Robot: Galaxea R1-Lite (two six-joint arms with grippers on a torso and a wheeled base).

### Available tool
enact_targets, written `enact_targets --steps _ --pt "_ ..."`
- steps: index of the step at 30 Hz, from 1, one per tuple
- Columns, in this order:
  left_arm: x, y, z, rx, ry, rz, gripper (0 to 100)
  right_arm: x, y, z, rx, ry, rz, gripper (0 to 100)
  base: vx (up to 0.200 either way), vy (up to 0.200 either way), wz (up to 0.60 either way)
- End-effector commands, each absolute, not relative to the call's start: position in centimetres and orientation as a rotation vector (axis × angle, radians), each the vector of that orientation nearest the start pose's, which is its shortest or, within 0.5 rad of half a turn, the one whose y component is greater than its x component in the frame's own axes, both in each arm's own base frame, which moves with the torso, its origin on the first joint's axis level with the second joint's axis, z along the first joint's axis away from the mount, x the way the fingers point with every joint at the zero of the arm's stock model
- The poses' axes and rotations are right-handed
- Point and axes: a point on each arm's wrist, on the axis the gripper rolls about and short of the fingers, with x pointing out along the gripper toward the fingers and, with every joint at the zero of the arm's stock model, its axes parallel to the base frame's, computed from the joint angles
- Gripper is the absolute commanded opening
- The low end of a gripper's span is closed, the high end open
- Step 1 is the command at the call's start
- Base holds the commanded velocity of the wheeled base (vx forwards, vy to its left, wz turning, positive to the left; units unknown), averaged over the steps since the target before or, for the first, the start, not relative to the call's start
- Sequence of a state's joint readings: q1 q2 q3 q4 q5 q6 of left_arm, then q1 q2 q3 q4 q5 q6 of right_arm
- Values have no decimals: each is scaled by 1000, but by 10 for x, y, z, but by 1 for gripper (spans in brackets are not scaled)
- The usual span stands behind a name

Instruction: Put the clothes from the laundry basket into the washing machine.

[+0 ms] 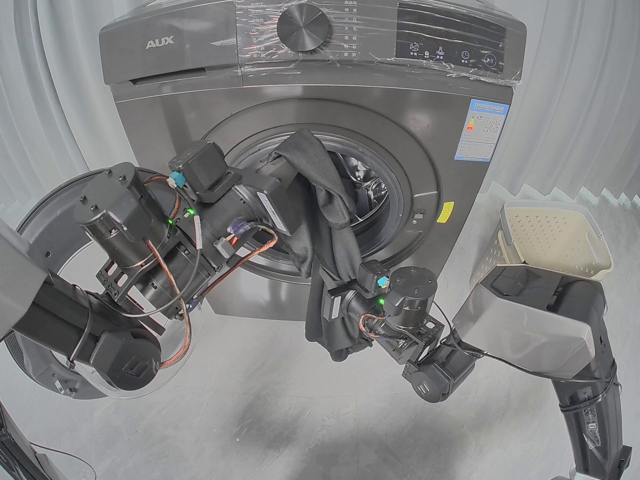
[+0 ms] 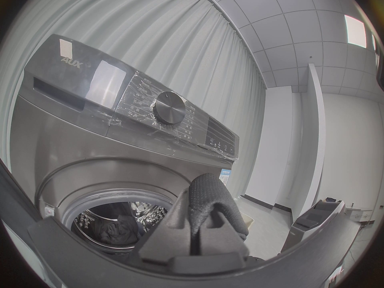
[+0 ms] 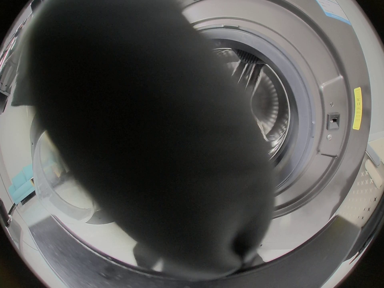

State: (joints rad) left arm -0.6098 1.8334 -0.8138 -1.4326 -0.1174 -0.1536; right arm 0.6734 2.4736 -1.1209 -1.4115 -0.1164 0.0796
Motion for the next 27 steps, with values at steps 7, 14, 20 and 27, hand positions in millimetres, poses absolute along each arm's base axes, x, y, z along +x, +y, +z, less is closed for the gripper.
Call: enact_targets --steps 7,14,20,27 --pt "256 -161 183 -150 -187 -665 0 365 255 63 118 -80 493 0 0 0 0" --pt "248 -153 130 -87 3 -650 0 366 250 81 131 -118 483 0 0 0 0" --pt "254 -146 106 -73 51 -615 0 364 249 89 136 -131 484 0 0 0 0" --pt "243 -141 80 -48 147 -618 100 368 244 89 134 -131 468 0 0 0 0"
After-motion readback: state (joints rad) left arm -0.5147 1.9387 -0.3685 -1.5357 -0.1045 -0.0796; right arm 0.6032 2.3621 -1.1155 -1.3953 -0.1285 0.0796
